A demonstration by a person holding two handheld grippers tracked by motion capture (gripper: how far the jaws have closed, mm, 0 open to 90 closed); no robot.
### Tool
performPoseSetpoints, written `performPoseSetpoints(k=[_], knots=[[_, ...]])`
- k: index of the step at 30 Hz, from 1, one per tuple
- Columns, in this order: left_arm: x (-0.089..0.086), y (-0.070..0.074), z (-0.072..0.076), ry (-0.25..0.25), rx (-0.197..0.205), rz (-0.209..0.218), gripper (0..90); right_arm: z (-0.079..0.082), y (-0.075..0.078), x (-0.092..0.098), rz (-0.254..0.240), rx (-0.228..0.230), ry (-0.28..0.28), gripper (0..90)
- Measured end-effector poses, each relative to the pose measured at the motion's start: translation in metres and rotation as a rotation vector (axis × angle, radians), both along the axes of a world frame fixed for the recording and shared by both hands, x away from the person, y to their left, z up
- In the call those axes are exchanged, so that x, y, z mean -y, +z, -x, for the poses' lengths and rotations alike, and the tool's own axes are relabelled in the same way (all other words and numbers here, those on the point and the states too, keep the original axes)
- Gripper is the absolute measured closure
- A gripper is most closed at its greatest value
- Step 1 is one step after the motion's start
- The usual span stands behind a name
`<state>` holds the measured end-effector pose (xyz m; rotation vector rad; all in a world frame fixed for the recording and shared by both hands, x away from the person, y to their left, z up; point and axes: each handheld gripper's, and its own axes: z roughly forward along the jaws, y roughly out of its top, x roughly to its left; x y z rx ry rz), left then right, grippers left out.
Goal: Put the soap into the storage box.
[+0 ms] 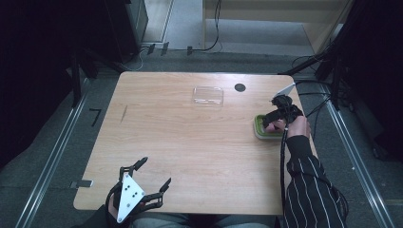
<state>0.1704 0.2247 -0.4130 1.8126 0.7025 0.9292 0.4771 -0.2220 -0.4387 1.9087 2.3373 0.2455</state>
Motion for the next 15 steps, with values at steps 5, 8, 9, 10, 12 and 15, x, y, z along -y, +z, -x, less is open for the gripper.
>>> performPoseSetpoints(k=[5,8,9,10,12,15], knots=[[0.000,0.000,0.001,0.002,0.000,0.004,13.6,0.005,0.004,-0.001,-0.006,0.011,0.017,2.3],[-0.001,0.000,0.001,0.005,0.002,0.007,13.6,0.014,0.009,-0.004,-0.005,0.009,0.044,2.2],[-0.001,0.000,0.001,0.006,0.002,0.007,13.6,0.017,0.011,-0.005,-0.005,0.012,0.047,2.2],[-0.001,0.000,0.002,0.005,0.002,0.007,13.6,0.019,0.012,-0.005,-0.005,0.014,0.056,2.2],[-0.001,0.000,0.002,0.006,0.002,0.005,13.6,0.025,0.014,-0.006,-0.008,0.017,0.060,2.2],[-0.001,0.000,0.002,0.004,0.004,0.005,13.6,0.034,0.016,-0.006,-0.018,0.015,0.079,2.3]])
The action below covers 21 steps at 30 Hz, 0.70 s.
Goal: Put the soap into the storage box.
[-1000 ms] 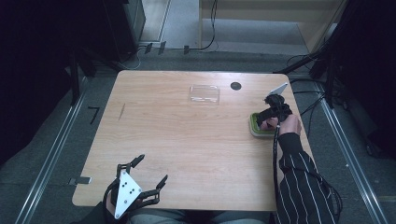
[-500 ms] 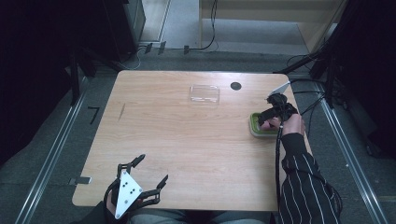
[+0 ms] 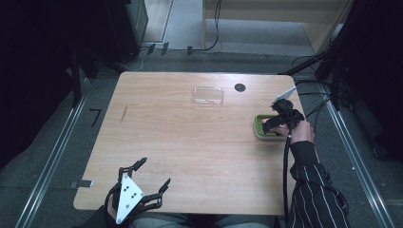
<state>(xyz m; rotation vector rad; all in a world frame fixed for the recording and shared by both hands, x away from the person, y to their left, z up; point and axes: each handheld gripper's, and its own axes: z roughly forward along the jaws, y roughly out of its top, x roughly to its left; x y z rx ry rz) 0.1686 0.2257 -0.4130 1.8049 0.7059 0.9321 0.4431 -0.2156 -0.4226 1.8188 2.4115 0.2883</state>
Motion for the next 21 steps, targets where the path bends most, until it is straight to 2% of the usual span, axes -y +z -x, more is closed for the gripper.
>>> performPoseSetpoints(k=[9,21], knots=[[0.000,0.000,0.000,-0.004,0.002,-0.001,13.6,0.022,0.002,0.000,0.003,-0.018,0.020,2.3],[0.002,0.000,-0.001,-0.010,0.003,-0.001,13.6,0.055,-0.006,-0.011,0.039,-0.076,0.095,2.3]])
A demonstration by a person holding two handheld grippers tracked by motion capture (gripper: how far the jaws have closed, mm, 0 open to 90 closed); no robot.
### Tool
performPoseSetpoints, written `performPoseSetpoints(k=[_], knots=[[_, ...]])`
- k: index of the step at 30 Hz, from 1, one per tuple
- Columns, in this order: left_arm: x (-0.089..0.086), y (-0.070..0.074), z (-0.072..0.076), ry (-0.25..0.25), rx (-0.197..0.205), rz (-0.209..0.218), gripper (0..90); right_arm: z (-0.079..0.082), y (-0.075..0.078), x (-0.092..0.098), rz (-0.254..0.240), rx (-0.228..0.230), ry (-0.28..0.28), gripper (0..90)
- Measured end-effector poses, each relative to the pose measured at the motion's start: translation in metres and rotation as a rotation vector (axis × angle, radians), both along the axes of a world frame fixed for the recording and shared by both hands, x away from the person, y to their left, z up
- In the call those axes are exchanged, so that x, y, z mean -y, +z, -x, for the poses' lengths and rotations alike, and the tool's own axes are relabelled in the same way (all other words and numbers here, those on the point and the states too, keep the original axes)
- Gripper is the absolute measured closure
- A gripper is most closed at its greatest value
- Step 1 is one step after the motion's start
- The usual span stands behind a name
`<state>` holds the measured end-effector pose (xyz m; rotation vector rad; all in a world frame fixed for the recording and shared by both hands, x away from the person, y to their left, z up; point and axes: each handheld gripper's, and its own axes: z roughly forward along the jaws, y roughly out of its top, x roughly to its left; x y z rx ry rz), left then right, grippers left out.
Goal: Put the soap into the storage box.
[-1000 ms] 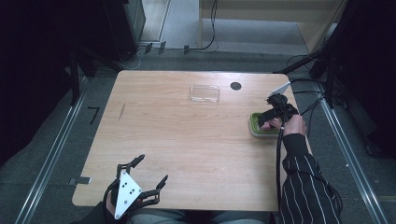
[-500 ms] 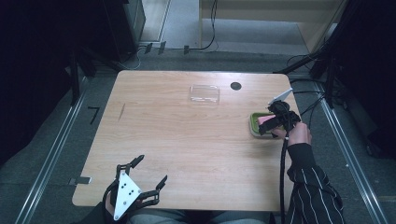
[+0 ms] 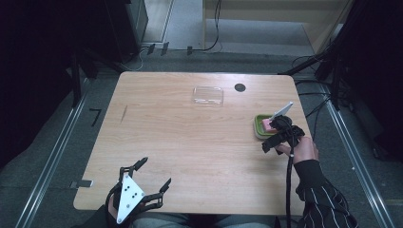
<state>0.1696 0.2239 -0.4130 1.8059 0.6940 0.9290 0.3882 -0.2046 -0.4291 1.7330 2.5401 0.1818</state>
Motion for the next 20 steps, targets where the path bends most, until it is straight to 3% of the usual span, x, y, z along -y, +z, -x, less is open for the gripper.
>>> performPoseSetpoints(k=[11,17,20], knots=[[0.001,0.000,0.000,-0.003,-0.002,-0.004,13.6,0.029,-0.018,-0.005,-0.002,-0.066,0.055,3.2],[0.001,0.000,0.000,0.000,-0.002,-0.003,13.6,0.036,-0.029,-0.003,0.019,-0.086,0.061,4.2],[0.000,0.000,0.000,0.003,-0.002,-0.005,13.6,0.037,-0.029,0.001,0.022,-0.069,0.068,5.0]])
